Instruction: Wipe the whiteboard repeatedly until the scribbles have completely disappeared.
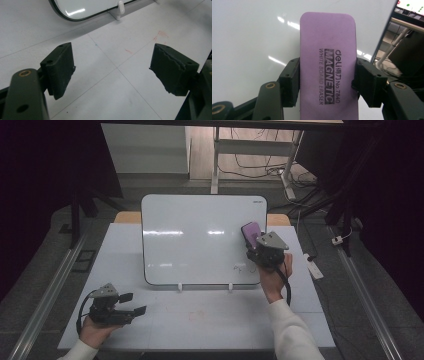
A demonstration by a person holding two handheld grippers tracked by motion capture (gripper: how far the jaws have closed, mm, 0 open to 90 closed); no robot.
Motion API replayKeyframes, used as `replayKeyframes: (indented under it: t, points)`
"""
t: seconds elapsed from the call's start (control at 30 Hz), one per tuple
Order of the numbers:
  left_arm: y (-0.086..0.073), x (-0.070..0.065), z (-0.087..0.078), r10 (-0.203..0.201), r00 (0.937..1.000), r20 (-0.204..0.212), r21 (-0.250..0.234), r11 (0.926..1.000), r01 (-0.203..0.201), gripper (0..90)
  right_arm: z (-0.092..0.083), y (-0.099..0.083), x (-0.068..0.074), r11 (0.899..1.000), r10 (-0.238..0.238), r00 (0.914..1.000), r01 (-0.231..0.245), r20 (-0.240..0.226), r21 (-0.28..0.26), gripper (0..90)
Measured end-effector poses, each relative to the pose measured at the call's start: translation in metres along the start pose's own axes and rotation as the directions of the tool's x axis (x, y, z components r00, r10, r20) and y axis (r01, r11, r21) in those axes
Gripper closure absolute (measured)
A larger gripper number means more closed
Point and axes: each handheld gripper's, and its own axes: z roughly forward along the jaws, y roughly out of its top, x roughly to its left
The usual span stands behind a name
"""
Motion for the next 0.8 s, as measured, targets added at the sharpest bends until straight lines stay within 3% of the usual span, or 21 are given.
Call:
replayKeyframes:
  t: [0.13, 0.27, 0.4, 0.67, 0.8]
  points:
    - [0.000, 0.002, -0.001, -0.005, 1.0000, 0.007, -0.003, 1.0000, 0.005, 20.0, -0.007, -0.017, 0.015, 0.995, -0.084, 0.9964, 0.085, -0.010, 0.046, 40.7]
    - [0.000, 0.002, -0.001, -0.006, 0.9999, 0.012, -0.004, 1.0000, 0.006, 19.9, -0.017, -0.038, 0.031, 0.988, -0.130, 0.9907, 0.133, -0.040, 0.081, 40.8]
    - [0.000, 0.000, -0.001, -0.001, 0.9999, 0.013, -0.006, 1.0000, 0.001, 19.9, -0.024, -0.055, 0.049, 0.976, -0.189, 0.9801, 0.195, -0.060, 0.102, 40.8]
    - [0.000, 0.001, -0.001, 0.002, 0.9999, 0.013, -0.005, 1.0000, -0.002, 19.9, -0.025, -0.055, 0.045, 0.978, -0.177, 0.9815, 0.184, -0.074, 0.103, 40.7]
    - [-0.001, 0.002, -0.001, -0.003, 0.9999, 0.013, -0.003, 1.0000, 0.003, 19.9, -0.024, -0.050, 0.028, 0.989, -0.106, 0.9933, 0.110, -0.045, 0.094, 40.7]
